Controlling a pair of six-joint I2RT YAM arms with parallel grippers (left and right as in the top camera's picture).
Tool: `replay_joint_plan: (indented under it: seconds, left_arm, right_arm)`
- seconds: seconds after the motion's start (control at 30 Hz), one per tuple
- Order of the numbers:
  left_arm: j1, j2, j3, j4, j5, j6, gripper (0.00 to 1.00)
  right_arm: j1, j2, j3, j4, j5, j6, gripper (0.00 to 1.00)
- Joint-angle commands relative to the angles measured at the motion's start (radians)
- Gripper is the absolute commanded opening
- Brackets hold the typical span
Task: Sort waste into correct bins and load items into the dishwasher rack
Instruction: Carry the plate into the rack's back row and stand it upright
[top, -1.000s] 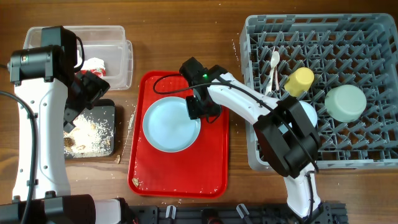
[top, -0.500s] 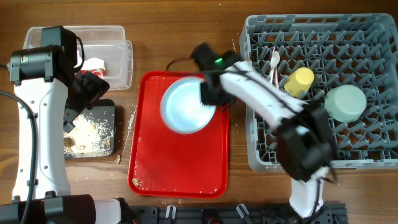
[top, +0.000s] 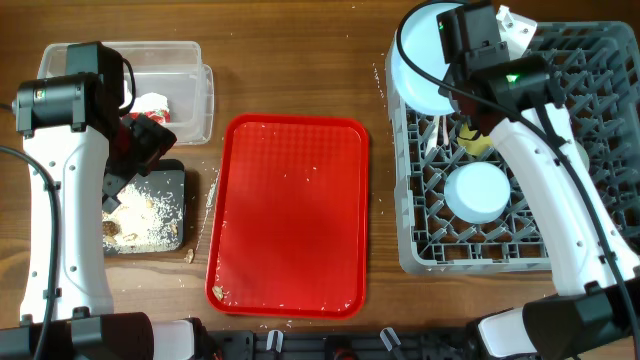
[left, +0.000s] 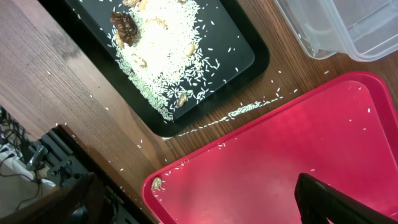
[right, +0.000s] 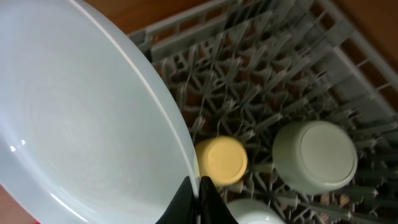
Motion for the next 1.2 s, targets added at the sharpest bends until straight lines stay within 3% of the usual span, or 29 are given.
replay_joint_plan:
  seconds: [0.0,0.23,0.6,0.7,0.73,0.77,0.87,0.97,1.17]
  left_arm:
    - [0.004,-0.007,0.010,0.002,-0.020,0.001,1.00]
    - [0.004,-0.007,0.010,0.002,-0.020,0.001,1.00]
    - [0.004,-0.007,0.010,0.002,-0.020,0.001,1.00]
    - [0.004,-0.007,0.010,0.002,-0.020,0.001,1.00]
    - [0.004,-0.007,0.010,0.002,-0.020,0.001,1.00]
    - [0.004,-0.007,0.010,0.002,-0.020,0.001,1.00]
    - [0.004,-0.007,0.010,0.002,-0.020,0.001,1.00]
    - [0.004,-0.007,0.010,0.002,-0.020,0.001,1.00]
    - [0.004,-0.007,0.010,0.002,-0.020,0.001,1.00]
  right_arm:
    - [0.003,0.052,-0.039,0.073,0.127,0.025,0.04]
    - [0.003,0.174,-0.046,0.130,0.287,0.025,0.04]
    - [0.062,0.220,-0.046,0.118,0.193,0.024,0.06]
    - [0.085,0.219,-0.045,0.122,0.061,-0.074,0.16]
    - [0.093,0.214,-0.045,0.116,0.021,-0.088,0.25]
    - [0.100,0.203,-0.045,0.104,-0.006,-0.086,0.33]
    - [0.113,0.132,-0.045,0.073,-0.103,-0.077,0.43]
    - [0.118,0.027,-0.045,0.039,-0.183,-0.074,0.47]
    - [0.169,-0.271,-0.046,-0.190,-0.207,0.031,0.48]
